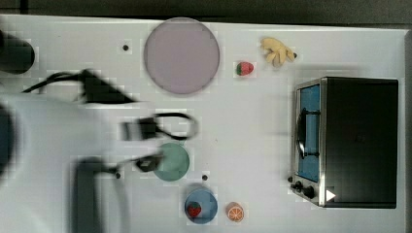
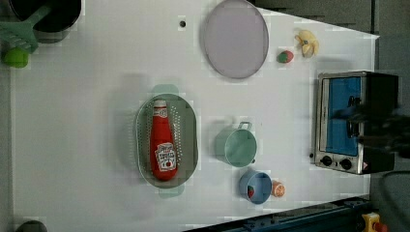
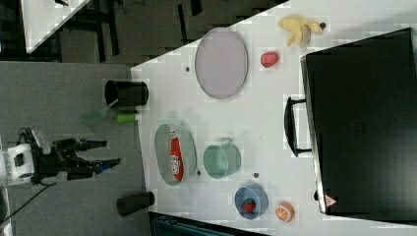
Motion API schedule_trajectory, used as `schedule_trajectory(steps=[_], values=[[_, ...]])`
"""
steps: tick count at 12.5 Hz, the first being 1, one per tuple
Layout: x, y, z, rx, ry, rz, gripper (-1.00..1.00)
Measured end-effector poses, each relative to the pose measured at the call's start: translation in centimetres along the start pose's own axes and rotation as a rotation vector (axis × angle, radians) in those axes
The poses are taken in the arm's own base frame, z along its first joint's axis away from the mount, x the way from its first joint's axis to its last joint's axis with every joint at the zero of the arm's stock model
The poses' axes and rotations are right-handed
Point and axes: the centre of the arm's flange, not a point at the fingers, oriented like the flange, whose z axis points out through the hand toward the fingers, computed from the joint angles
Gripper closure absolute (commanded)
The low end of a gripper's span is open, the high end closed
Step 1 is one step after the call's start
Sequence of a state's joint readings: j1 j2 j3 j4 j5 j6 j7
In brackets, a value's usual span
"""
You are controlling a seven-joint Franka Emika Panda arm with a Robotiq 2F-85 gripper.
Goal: Pick ketchup from strainer and place it on the table
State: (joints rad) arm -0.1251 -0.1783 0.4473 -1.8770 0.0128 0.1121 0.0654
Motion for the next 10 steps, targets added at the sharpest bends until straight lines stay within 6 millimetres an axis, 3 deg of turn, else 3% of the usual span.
schedule_trajectory(steps=[2,4,7,10], values=[[-4.9,-5.5,3.0,-0.024,-0.016,-0.147,-1.0],[-9.8,-9.7,5.3,-0.031,-0.043,-0.272,-1.0],[-15.7,-12.4,8.0,-0.028,-0.052,-0.389,-1.0],[-18.8,-14.6,11.4,0.05,-0.043,-0.453,-1.0]])
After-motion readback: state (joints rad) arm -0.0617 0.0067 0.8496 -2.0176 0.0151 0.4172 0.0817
